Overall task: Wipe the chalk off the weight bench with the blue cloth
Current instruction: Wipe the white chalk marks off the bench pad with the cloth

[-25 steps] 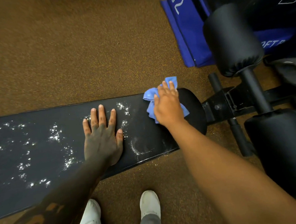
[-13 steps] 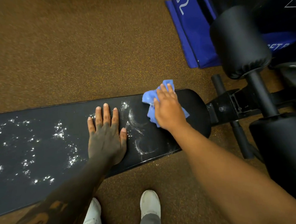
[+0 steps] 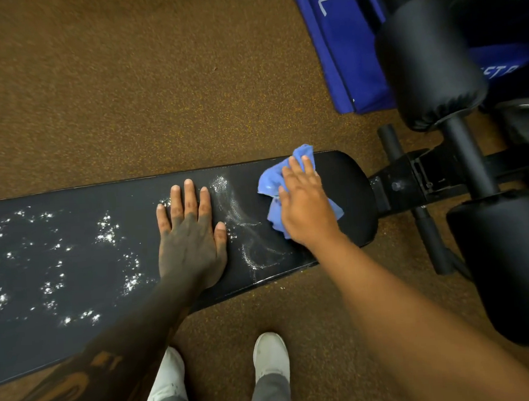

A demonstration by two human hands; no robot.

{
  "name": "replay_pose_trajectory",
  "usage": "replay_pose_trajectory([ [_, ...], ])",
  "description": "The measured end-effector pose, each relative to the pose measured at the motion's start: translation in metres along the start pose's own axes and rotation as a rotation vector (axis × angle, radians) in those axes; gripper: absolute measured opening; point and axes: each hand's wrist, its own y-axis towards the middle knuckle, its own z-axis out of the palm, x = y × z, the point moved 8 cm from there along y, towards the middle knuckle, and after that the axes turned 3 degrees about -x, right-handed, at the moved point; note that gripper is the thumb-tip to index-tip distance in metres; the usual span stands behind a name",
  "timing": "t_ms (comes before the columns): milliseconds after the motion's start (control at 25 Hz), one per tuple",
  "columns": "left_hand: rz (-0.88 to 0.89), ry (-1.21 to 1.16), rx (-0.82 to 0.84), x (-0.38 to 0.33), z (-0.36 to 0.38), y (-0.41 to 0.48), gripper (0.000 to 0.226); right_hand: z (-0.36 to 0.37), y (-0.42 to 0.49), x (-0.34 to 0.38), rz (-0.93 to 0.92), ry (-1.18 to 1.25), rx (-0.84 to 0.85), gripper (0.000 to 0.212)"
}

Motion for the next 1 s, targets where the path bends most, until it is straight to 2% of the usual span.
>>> replay_pose_trajectory([
  [40,0.001,-0.001,-0.003,0.000,0.000,0.000,0.067,0.006,0.006,0.008,0.091,-0.016,0.007,0.048],
  [120,0.000,-0.023,-0.009,0.001,0.001,0.000,0.067,0.017,-0.005,0.040,0.094,-0.007,0.022,0.050],
  [280,-0.002,-0.111,-0.028,0.005,-0.001,0.000,0.069,0.019,-0.077,0.064,-0.226,-0.043,0.106,0.054],
  [360,0.007,-0.122,-0.029,0.005,-0.002,0.000,0.068,0.005,-0.087,0.035,-0.256,-0.066,0.095,0.056],
  [480,0.009,-0.117,-0.027,0.005,-0.003,-0.001,0.068,-0.013,-0.054,-0.012,-0.014,-0.049,-0.036,0.054],
  [560,0.005,-0.128,-0.030,0.005,-0.003,-0.001,0.068,-0.005,-0.025,-0.012,0.167,-0.065,-0.071,0.054],
  [600,0.002,-0.141,-0.037,0.005,-0.003,-0.001,0.068,0.003,-0.016,0.003,0.192,-0.048,-0.068,0.054],
  [640,0.002,-0.156,-0.048,0.006,-0.003,-0.001,0.068,0.013,-0.014,0.024,0.156,-0.019,-0.055,0.054],
  [760,0.006,-0.231,-0.078,0.007,-0.005,-0.001,0.068,0.033,-0.049,0.078,-0.124,-0.021,0.047,0.053],
  [880,0.008,-0.255,-0.081,0.008,-0.007,-0.001,0.067,0.021,-0.088,0.059,-0.328,-0.060,0.140,0.051],
  [960,0.007,-0.230,-0.067,0.009,-0.007,-0.001,0.066,0.007,-0.086,0.029,-0.339,-0.093,0.116,0.051],
  [1000,0.009,-0.217,-0.062,0.008,-0.007,-0.001,0.066,0.001,-0.074,0.017,-0.281,-0.088,0.081,0.052],
])
